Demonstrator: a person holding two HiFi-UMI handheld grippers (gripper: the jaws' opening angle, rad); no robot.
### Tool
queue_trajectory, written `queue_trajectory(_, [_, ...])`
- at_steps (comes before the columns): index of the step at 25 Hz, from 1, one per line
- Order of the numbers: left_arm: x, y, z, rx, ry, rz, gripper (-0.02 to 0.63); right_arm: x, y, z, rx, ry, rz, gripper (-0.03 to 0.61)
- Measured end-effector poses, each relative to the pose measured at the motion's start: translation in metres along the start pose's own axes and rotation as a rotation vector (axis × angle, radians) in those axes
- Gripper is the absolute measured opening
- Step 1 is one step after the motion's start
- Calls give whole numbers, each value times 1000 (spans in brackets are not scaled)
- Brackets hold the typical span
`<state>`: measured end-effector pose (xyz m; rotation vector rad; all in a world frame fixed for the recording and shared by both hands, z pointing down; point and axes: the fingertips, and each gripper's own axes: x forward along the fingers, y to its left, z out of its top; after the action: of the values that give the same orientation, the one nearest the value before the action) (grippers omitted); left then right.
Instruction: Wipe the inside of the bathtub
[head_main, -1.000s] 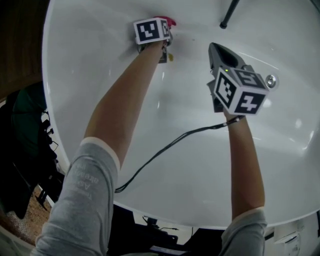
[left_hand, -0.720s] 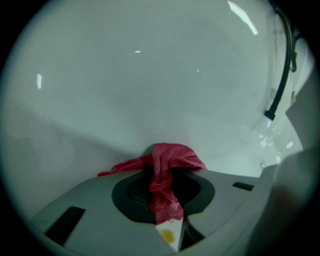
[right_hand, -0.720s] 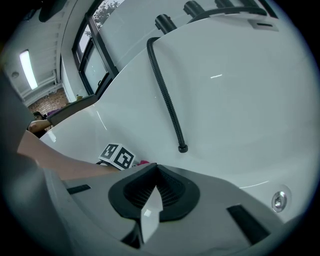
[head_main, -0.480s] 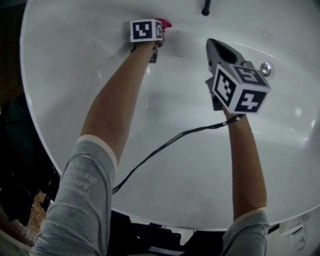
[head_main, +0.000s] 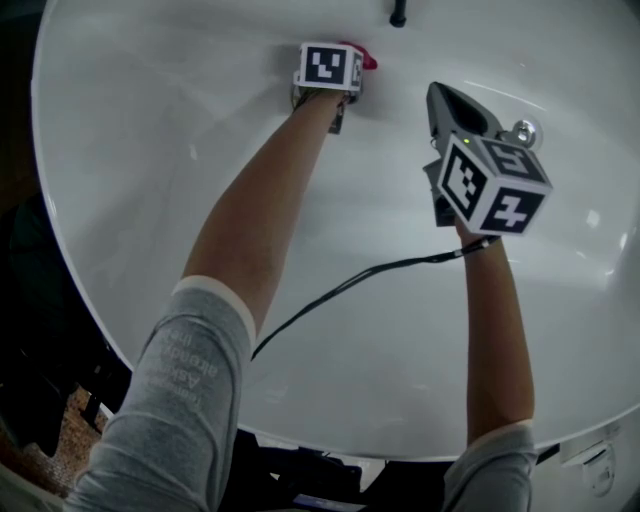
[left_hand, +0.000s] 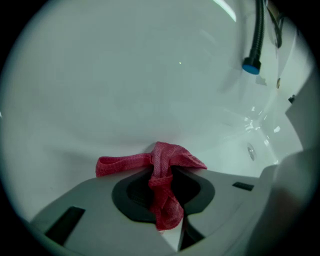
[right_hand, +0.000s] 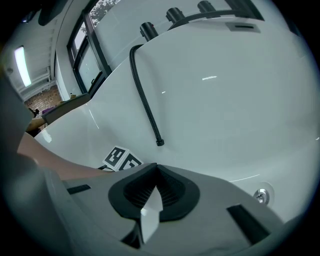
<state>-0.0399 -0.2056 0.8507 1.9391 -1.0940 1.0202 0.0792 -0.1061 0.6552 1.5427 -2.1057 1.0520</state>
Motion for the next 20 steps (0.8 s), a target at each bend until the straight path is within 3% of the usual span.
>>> queue_trajectory(3, [-2, 1, -16, 67, 88, 114, 80, 0, 3, -5, -2, 8, 12, 9])
queue_trajectory(9, [5, -20, -17, 167, 140, 41, 80, -1, 3, -4, 9, 6, 15, 9])
queue_trajectory(11, [3, -11, -20, 187, 178, 54, 80, -2, 4, -4, 6, 6, 13, 9])
queue_trajectory(17, [-12, 31, -31, 365, 280, 131, 80, -7, 4, 4, 0, -7, 13, 9])
queue_trajectory(20, [-26, 66, -44, 480, 396, 166, 80, -6, 5, 6, 3, -13, 15, 9])
